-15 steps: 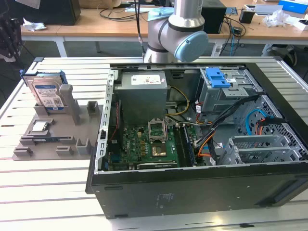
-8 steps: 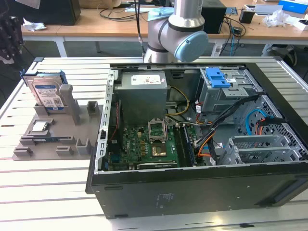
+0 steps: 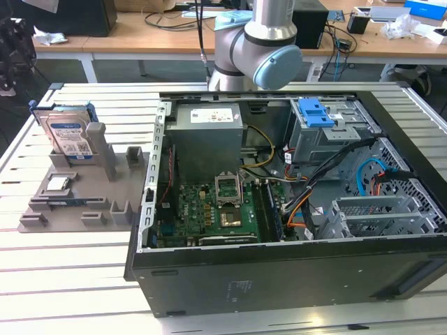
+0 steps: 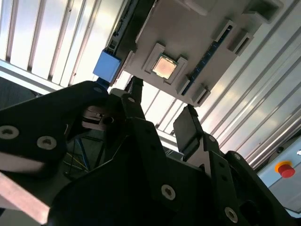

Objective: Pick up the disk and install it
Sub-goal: 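Pick up the disk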

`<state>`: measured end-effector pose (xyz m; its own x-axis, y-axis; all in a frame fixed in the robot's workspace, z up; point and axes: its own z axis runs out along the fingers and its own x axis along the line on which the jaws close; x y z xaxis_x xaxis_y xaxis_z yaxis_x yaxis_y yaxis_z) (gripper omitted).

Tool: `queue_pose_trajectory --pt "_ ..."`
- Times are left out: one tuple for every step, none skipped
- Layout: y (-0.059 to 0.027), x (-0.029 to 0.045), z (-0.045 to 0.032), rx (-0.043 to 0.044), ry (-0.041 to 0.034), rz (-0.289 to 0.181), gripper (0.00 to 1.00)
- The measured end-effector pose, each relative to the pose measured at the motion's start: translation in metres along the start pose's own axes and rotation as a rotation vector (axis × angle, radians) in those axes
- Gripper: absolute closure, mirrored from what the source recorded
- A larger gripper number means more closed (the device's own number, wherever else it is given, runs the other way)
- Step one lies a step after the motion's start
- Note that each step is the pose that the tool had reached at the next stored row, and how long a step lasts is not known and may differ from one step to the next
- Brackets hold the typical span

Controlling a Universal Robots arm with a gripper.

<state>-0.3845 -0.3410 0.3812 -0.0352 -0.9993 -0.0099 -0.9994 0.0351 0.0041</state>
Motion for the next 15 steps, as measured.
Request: queue_pose_trajectory --pt "0.0 0.0 0.0 0.0 0.0 0.0 0.46" --pt "0.0 -0.0003 0.0002 0.0001 0.0003 0.0 0.46" --pt "0.0 -0.0009 0.0003 0.0001 0.0017 0.0 0.46" --pt "0.0001 -0.0023 0.0005 0.0001 0.0038 0.0 0.46" --pt "0.0002 -0.0057 0.0009 0.0003 0.0068 0.0 0.46" --pt "0.0003 -0.0117 0.0017 0.0004 0.0107 0.0 0.46" --pt "0.0006 -0.0174 0.0028 0.0004 0.0132 -0.002 0.46" --pt "0.0007 -0.02 0.0038 0.0005 0.0141 -0.002 0.46" --pt "0.0008 -0.0239 0.006 0.0005 0.0145 -0.004 0.46" --pt "0.001 -0.0261 0.0082 0.0004 0.0145 -0.004 0.46" --pt "0.0011 -0.0276 0.01 0.0005 0.0145 -0.005 0.46" --pt "0.0013 -0.0297 0.0127 0.0007 0.0145 -0.005 0.46" --pt "0.0014 -0.0307 0.0145 0.0008 0.0144 -0.005 0.46" --pt "0.0016 -0.0318 0.0163 0.0007 0.0145 -0.006 0.46" --pt "0.0017 -0.0327 0.018 0.0006 0.0145 -0.006 0.46"
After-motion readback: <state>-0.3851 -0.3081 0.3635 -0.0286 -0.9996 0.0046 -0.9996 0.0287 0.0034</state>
